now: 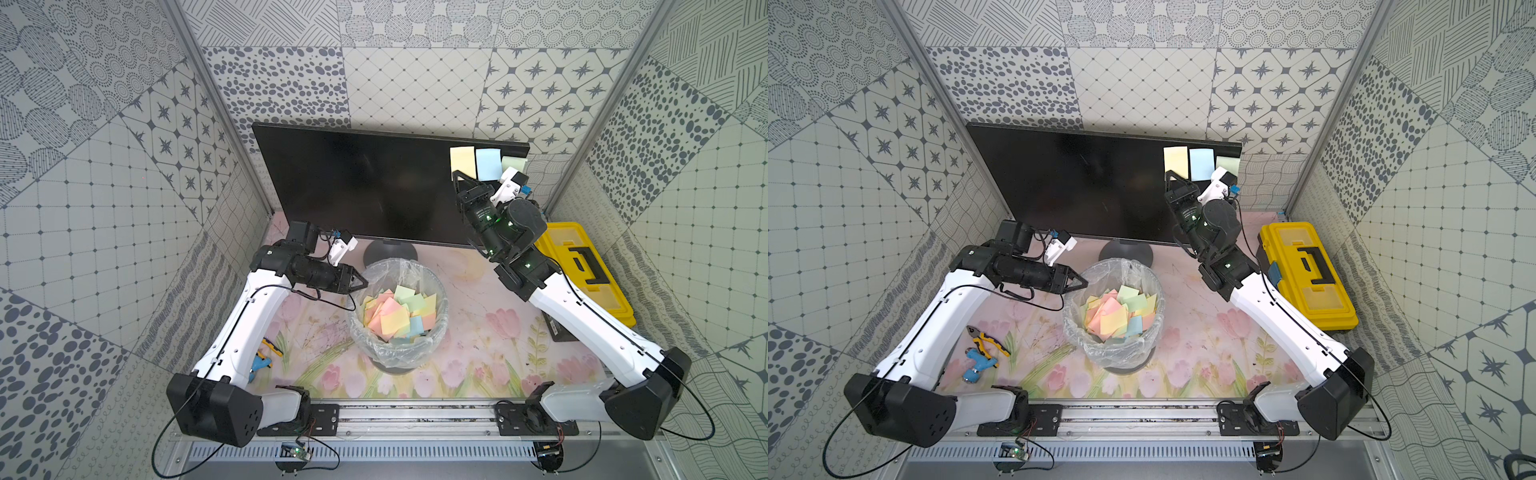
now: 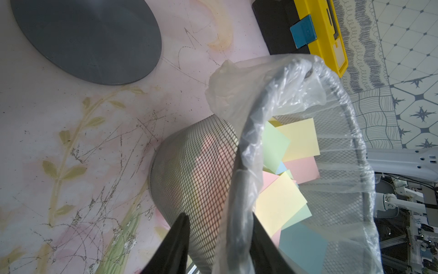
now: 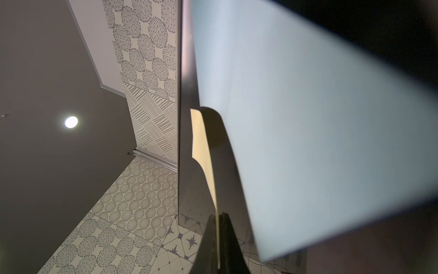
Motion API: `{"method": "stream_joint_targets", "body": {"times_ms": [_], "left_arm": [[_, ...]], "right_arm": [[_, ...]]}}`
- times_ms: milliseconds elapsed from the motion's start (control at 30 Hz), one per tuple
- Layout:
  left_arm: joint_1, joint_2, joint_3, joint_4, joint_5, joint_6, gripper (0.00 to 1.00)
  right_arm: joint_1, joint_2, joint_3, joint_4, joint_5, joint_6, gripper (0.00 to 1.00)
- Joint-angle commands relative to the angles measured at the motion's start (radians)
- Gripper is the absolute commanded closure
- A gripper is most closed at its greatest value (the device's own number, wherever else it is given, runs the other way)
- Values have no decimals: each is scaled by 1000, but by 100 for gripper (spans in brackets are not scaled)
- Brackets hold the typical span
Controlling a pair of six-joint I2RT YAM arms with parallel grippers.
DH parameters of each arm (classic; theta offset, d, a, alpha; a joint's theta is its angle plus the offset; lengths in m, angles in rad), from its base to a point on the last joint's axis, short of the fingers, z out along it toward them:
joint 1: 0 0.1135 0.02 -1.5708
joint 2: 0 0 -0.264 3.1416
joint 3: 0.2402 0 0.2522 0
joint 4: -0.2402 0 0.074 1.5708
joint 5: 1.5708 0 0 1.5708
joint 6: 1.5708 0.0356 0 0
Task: Remove the sticky note from the monitor
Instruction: Tear off the sticky note from the monitor, then place the sticky note in the trash bin.
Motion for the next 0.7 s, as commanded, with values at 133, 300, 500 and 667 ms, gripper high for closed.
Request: {"method": "stream_joint_targets", "body": {"times_ms": [133,300,500,667], "left_arm": [[2,3,3,-13,16,10,58],[2,2,4,-13,15,10,58],[2,5,5,-14,13,11,58],[1,5,8,-16,12,12,58]], "right_arm": [[32,-51,-17,4,-23,-35,100],[54,-58,0,-17,-69,-68,100],[138,-89,6,-154,-176,-160,100],[270,-141,-25,-319,-188,-307,100]]}}
